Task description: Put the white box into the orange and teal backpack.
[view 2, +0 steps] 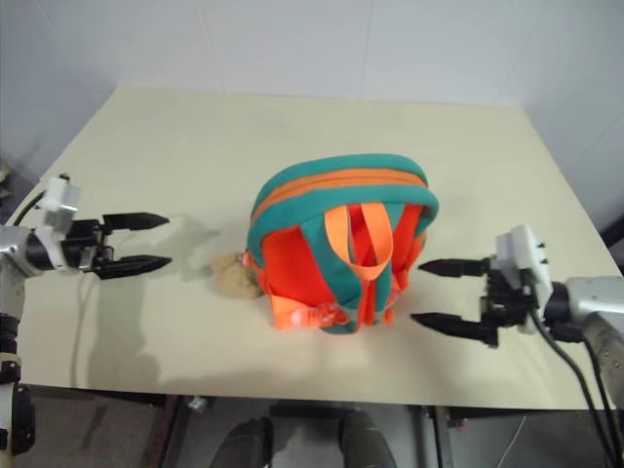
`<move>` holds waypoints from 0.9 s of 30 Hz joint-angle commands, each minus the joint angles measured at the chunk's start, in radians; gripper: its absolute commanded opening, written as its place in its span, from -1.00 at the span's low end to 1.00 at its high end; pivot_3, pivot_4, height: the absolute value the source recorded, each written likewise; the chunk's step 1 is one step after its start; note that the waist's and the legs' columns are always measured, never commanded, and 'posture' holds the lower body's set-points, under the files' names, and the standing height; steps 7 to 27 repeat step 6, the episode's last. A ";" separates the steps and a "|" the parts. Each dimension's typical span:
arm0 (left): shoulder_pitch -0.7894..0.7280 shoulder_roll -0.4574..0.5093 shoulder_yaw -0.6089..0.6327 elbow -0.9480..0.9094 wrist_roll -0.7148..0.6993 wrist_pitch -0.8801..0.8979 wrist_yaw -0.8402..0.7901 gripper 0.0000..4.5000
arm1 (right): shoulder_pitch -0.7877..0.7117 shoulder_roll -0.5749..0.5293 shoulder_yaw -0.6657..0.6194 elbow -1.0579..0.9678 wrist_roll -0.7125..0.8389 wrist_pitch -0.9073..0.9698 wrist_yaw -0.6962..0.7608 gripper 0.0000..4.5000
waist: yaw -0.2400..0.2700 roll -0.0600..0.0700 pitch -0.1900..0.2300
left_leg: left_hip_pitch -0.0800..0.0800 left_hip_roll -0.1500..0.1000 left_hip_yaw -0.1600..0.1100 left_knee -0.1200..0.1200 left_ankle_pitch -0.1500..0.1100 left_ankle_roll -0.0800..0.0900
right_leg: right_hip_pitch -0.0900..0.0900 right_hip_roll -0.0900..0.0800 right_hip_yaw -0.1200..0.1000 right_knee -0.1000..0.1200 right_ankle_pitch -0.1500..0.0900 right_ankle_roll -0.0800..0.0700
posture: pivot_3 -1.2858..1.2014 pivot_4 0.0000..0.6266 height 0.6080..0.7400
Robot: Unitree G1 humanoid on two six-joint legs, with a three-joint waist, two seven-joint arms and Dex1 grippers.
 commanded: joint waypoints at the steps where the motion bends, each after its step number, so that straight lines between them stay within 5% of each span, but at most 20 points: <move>1: 0.047 0.040 0.078 -0.011 -0.098 -0.029 -0.112 1.00 | -0.010 -0.027 -0.073 0.112 -0.036 -0.084 0.042 0.97 | -0.003 0.000 0.000 | 0.000 0.000 0.000 0.000 0.000 0.000 | 0.000 0.000 0.000 0.000 0.000 0.000 | 0.03 -0.52 1.00; 27: 0.111 0.063 0.114 -0.060 -0.157 -0.012 -0.112 1.00 | -0.044 -0.014 -0.080 0.150 -0.042 -0.106 0.042 0.97 | -0.009 0.000 0.000 | 0.001 0.000 0.001 -0.001 0.000 0.000 | -0.001 0.000 0.001 0.001 0.000 0.000 | 0.03 -0.52 1.00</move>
